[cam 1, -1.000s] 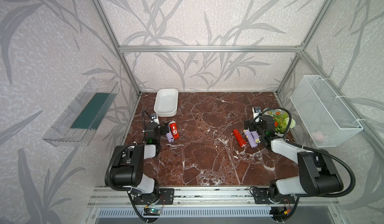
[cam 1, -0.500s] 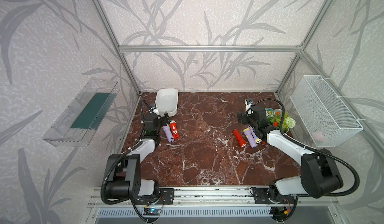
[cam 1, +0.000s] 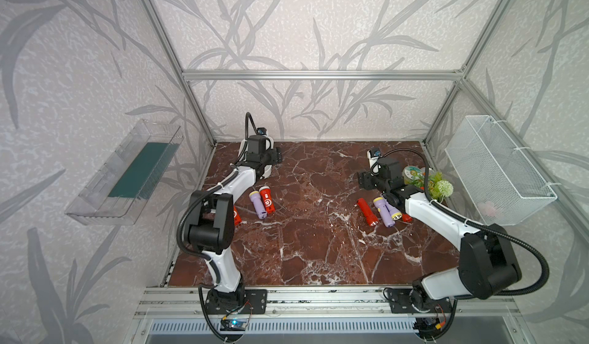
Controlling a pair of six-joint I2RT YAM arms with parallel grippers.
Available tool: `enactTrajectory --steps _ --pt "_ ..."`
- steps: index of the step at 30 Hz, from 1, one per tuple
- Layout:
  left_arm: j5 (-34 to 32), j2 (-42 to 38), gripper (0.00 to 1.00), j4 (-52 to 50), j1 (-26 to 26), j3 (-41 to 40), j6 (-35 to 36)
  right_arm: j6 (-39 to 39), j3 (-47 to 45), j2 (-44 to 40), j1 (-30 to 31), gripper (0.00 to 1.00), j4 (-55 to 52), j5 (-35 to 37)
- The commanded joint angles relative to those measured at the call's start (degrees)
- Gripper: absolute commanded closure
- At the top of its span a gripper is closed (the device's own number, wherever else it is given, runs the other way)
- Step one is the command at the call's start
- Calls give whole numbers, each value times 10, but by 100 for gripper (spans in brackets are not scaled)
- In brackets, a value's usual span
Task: Put the flashlights into the storage boxes
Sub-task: Adjust the storage box at the center of the board.
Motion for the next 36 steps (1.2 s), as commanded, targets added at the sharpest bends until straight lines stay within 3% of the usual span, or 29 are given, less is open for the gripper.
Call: enactTrajectory --steps 1,17,36 --pt "-1 42 17 -90 -7 53 -13 17 10 -5 5 16 -23 -27" --pt "-35 136 18 -127 -16 147 -30 33 -11 -36 14 14 -42 -74" --pt "-50 191 18 -160 -16 191 -20 38 -15 -21 16 12 -49 -106"
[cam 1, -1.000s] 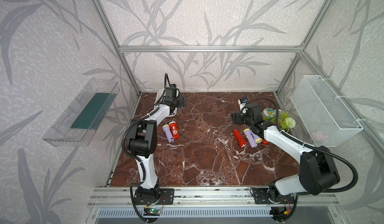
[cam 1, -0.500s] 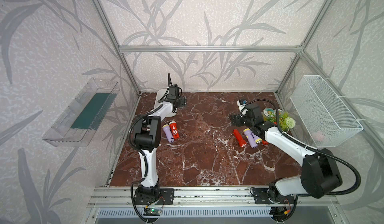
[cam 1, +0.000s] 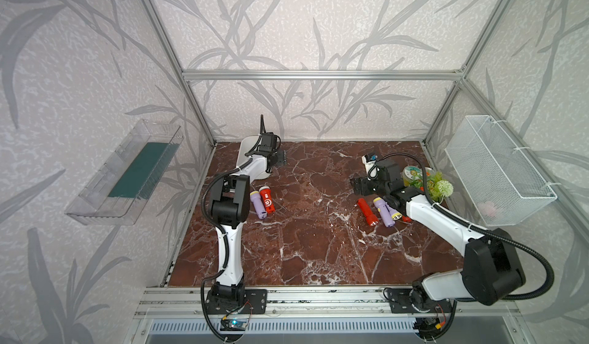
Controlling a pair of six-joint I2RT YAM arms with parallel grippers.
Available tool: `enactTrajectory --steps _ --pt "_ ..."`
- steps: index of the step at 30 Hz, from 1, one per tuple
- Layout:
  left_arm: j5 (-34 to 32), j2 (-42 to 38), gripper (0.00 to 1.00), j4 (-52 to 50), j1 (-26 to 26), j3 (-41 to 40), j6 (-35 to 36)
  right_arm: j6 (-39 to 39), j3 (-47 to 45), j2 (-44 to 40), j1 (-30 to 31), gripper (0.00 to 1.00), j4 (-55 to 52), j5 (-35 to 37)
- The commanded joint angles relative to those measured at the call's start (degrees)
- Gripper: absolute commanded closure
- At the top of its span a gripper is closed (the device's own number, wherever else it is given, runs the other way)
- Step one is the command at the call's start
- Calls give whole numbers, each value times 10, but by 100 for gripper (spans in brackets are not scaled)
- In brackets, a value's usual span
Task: Put the flashlights into the storage boxes
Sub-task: Adjust the storage box at the center of the board.
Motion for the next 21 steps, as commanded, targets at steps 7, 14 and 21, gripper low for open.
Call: enactTrajectory --steps 7,14,21 --pt "-10 15 14 -26 -1 18 6 6 -10 9 3 12 0 -32" --pt "-10 36 18 -45 -1 40 10 6 -11 17 3 12 0 -29" --pt "-10 42 40 -46 -1 44 13 8 -8 23 3 12 -1 -30"
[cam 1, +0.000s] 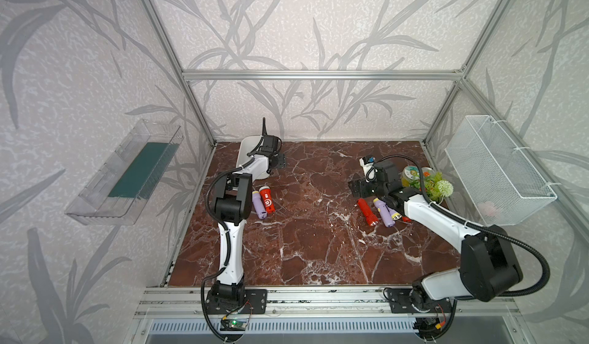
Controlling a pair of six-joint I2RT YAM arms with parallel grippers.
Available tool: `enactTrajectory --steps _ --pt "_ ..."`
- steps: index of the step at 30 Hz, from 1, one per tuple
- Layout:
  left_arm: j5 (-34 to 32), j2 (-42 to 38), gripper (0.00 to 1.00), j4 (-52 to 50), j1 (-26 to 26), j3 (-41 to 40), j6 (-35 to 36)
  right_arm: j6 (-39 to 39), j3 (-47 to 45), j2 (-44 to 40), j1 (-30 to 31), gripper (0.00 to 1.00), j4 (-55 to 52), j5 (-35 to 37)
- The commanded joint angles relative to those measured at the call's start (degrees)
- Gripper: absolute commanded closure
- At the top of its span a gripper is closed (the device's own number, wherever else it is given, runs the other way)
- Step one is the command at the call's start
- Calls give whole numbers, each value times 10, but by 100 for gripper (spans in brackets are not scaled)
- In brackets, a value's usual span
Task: Put the flashlights into the storage boxes
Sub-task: Adjust the storage box at the center of the board.
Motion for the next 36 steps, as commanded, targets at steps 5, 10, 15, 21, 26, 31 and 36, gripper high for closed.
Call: enactTrajectory --steps 5,10,15,21,26,31,36 --pt "9 18 65 -37 -1 37 5 5 -9 -1 3 12 0 -19" --pt "25 16 74 -39 -3 43 -4 5 -17 -15 3 12 -3 -15" --pt "42 10 75 -35 -10 44 -16 5 -26 -28 3 12 -5 -10" --pt "56 13 75 -36 -30 59 -26 6 -33 -42 3 12 -10 -8" --pt "78 20 75 -37 -51 80 -51 5 -40 -58 3 12 -19 1" --pt "95 24 75 -30 -76 92 -78 2 -58 -83 2 12 -16 18" --pt "61 28 74 -60 -99 111 -68 -1 -70 -110 1 12 -23 21"
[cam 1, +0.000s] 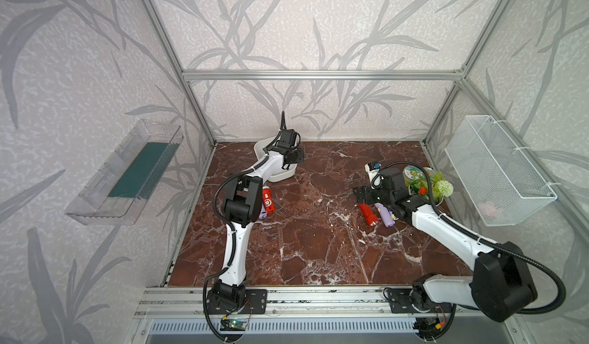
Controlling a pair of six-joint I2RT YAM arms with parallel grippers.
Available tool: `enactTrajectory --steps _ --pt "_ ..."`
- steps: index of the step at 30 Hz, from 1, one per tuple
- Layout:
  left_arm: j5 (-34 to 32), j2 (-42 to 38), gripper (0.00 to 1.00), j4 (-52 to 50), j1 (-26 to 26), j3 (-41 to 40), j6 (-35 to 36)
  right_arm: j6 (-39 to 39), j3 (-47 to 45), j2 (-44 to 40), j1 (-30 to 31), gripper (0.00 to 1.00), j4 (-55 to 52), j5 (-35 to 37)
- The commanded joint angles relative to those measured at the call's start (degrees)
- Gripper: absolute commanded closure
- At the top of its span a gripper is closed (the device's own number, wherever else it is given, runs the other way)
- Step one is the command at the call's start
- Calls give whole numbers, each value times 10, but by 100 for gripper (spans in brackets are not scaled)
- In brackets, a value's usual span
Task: Put the flashlights into the storage boxes
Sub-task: Adjust the storage box at the center of the board.
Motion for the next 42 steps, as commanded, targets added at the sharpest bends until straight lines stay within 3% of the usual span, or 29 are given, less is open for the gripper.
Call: enactTrajectory --steps 1,5,9,22,27,30,42 --pt "-31 8 74 -31 -12 15 -2 -6 -9 -30 1 12 -9 10" --pt "-75 -17 61 -31 -14 -6 -5 -7 -20 -50 0 12 -10 15" --pt "-111 -24 58 -58 -14 4 1 -5 -27 -61 -2 11 -9 12" --pt "-144 -91 43 0 -19 -59 17 -2 -37 -63 -4 11 1 10" --pt "-195 -41 33 -76 -19 17 35 -2 -37 -59 -5 11 2 10" --pt "-215 -7 32 -108 -18 56 34 0 -37 -58 -6 11 2 9" --pt "-206 36 29 -107 -12 66 22 5 -40 -44 -8 11 12 4"
